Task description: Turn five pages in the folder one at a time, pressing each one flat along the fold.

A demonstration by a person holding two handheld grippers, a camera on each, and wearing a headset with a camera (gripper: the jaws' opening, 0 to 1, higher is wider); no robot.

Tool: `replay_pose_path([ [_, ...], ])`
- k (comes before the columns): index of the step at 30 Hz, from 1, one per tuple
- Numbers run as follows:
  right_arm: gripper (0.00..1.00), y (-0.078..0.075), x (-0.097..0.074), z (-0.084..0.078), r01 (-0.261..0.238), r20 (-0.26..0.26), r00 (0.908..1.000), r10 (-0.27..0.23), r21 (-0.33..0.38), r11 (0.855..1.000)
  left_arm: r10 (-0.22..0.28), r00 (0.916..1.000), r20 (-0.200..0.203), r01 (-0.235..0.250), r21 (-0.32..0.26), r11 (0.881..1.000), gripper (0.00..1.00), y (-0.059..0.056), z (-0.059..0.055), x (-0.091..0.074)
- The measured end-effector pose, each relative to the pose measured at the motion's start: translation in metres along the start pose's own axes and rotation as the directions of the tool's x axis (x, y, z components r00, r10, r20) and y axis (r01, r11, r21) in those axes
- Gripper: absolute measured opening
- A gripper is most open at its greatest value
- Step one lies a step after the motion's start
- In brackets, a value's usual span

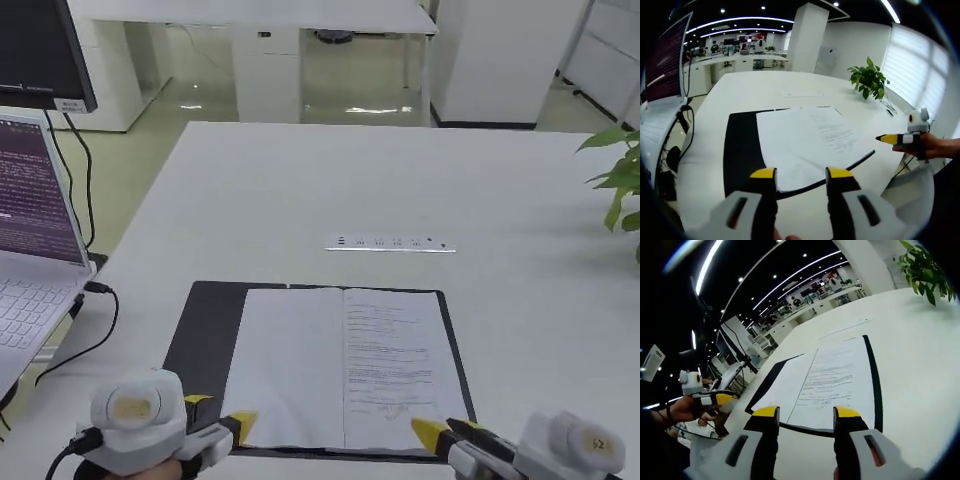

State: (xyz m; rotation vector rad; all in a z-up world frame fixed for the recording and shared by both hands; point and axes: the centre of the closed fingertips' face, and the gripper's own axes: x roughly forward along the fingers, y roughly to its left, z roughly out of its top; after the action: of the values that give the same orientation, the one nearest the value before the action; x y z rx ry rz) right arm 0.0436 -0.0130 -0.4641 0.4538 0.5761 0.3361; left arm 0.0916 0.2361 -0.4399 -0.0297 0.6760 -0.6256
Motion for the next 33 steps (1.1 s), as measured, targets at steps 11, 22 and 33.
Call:
replay_pose_path([
  [11, 0.49, 0.008, -0.01, 0.007, -0.024, -0.05, 0.9986, 0.015, -0.18, 0.983, 0.002, 1.0, 0.0, -0.002, 0.126, 0.992, 0.45, 0.009, 0.01, -0.02],
  [22, 0.55, 0.015, -0.026, 0.023, -0.034, -0.025, 0.9993, 0.029, -0.253, 0.967, -0.006, 1.0, 0.002, 0.006, 0.181, 0.983, 0.55, 0.007, 0.016, -0.038],
  [33, 0.62, 0.013, -0.041, -0.001, -0.025, -0.056, 0.9984, 0.013, -0.238, 0.971, -0.031, 0.9994, -0.017, 0.033, 0.166, 0.986, 0.66, 0.004, -0.002, -0.043],
])
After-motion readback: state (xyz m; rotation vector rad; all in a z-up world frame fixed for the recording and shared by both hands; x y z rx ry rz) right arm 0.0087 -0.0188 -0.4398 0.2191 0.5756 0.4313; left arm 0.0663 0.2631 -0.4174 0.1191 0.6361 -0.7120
